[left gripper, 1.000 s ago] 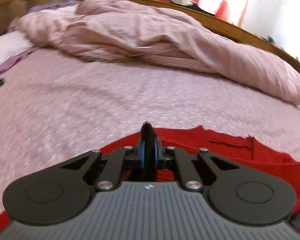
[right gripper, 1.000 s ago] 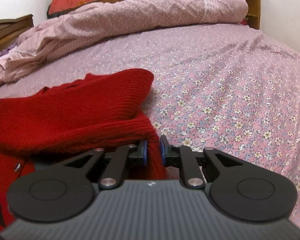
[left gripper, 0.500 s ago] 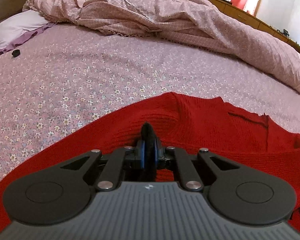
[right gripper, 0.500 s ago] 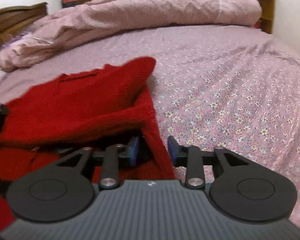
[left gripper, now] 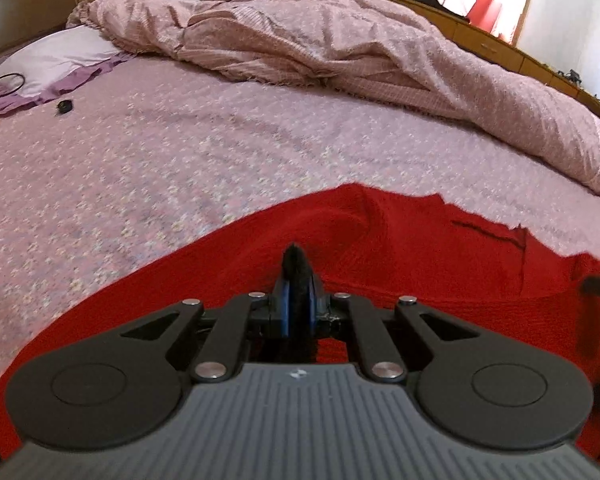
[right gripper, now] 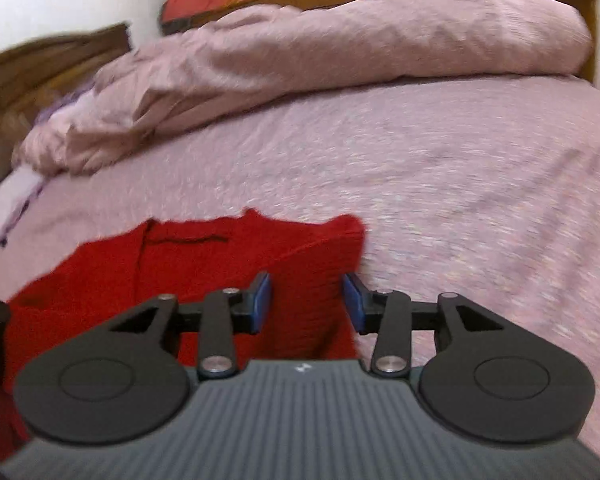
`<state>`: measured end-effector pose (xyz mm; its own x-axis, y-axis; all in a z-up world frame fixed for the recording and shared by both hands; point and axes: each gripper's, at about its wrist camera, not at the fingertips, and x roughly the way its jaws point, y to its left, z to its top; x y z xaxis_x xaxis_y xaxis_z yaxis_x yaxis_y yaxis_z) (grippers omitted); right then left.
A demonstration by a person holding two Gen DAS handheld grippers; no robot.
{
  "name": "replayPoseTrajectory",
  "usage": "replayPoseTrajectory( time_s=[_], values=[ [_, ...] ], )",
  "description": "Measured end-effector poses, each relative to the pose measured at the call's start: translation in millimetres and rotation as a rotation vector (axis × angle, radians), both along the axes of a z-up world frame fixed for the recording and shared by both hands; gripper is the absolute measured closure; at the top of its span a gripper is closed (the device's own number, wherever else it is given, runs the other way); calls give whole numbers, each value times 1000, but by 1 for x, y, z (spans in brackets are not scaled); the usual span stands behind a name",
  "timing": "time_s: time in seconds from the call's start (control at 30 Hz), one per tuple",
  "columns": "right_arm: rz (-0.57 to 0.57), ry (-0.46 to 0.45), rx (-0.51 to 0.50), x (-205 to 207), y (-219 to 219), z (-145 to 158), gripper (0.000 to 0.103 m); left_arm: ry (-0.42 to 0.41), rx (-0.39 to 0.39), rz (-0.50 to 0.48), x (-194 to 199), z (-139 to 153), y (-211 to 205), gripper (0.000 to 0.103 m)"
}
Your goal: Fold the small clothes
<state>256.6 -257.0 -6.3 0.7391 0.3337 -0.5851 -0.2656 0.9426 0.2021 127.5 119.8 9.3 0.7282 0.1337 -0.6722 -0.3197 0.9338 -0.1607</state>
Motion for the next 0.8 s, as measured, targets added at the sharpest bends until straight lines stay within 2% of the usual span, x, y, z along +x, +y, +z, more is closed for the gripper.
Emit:
replayPoseTrajectory(
  time_s=[0.13, 0.3, 0.37, 0.43, 0.63, 0.7, 0.73, 0.8],
  values=[
    [109, -62, 10, -4, 24, 2, 59, 15, -7, 4, -6, -5, 5, 92],
    [32, -90, 85, -9, -4, 10, 59, 18, -3, 2, -4, -7, 4, 92],
    [-25, -109, 84, -6, -18, 11, 40, 19, 10, -1, -3, -8, 1, 92],
    [-45, -87, 64, 0, -25, 7, 31, 21, 21, -2, -2, -9, 0, 92],
    [37, -12, 35, 22, -15, -16, 32, 19, 16, 0, -1, -9, 1, 92],
    [55, -5, 15, 26, -6, -21, 58, 5, 16, -9, -1, -7, 0, 92],
    [42, -8, -1, 27, -4, -22, 77, -6, 17, -20, 0, -5, -1, 92],
    [13, -29, 36, 23, -10, -18, 81, -35, 17, -44, 2, 2, -4, 92]
  ],
)
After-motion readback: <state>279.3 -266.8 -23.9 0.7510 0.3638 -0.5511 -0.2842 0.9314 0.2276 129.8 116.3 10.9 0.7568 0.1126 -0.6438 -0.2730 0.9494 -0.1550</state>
